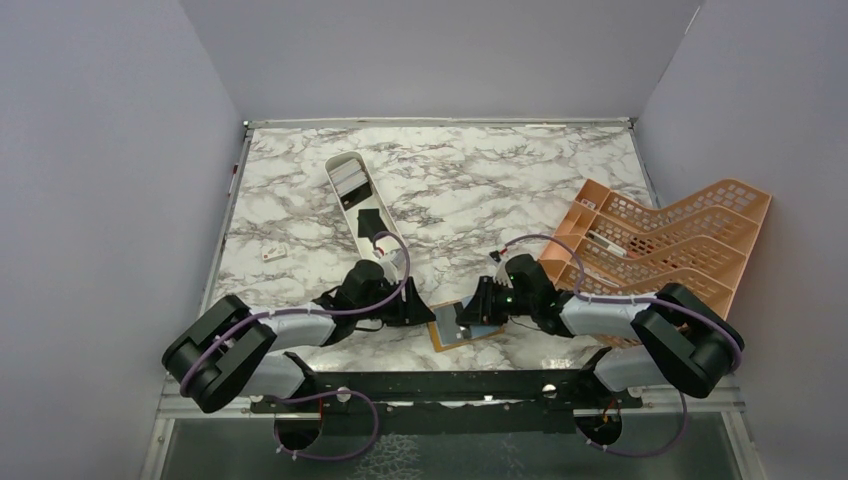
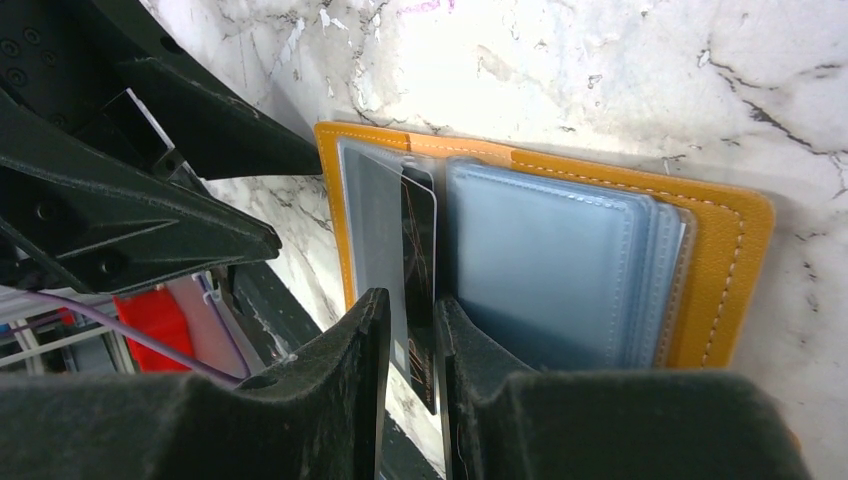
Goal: Put the credit cards into the card holder
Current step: Insert the credit card into the card holder.
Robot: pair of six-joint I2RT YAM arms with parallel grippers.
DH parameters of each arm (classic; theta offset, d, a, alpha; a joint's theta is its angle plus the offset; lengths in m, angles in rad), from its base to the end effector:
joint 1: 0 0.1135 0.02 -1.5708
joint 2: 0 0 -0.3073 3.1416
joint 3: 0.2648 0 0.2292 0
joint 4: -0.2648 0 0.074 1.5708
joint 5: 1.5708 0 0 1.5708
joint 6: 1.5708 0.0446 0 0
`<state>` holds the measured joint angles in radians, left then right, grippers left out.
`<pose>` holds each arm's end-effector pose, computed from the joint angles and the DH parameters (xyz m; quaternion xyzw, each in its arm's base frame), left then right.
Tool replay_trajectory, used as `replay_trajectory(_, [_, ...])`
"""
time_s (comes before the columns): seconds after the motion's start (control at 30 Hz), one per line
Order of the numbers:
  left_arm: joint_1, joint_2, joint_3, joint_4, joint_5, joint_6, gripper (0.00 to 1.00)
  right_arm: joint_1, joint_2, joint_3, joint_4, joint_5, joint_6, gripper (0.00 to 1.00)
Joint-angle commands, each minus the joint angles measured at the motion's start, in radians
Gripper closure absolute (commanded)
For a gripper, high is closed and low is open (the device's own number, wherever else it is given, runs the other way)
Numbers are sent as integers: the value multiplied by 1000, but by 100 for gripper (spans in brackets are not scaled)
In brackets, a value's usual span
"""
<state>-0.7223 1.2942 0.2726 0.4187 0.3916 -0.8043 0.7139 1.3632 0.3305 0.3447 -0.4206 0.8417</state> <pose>0.1370 -0.1434 0.1864 0.0549 0.8712 -0.4399 0.2107 0.1469 0.1514 0.1822 -0.0325 0.8881 0.4276 0.1652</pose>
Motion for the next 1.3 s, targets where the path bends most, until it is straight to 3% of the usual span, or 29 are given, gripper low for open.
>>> replay_trajectory(0.0, [-5,58,-6,74,-30,-18,45,-1,1,-23,48,-20,13,72])
replay_trajectory(0.17, [-6,97,-6,152,3,-61,45,-1,9,-18,37,-10,6,69])
replay_trajectory(0.4, [-15,89,-1,216,25,-89,53,-1,-62,13,-129,90,-29,59])
replay_trajectory(0.83, [-47,155,23,303,59,-115,63,12,-125,90,-331,225,-81,50])
replay_trajectory(1.27, [-52,199,11,308,49,-110,64,13,-195,119,-418,248,-84,53])
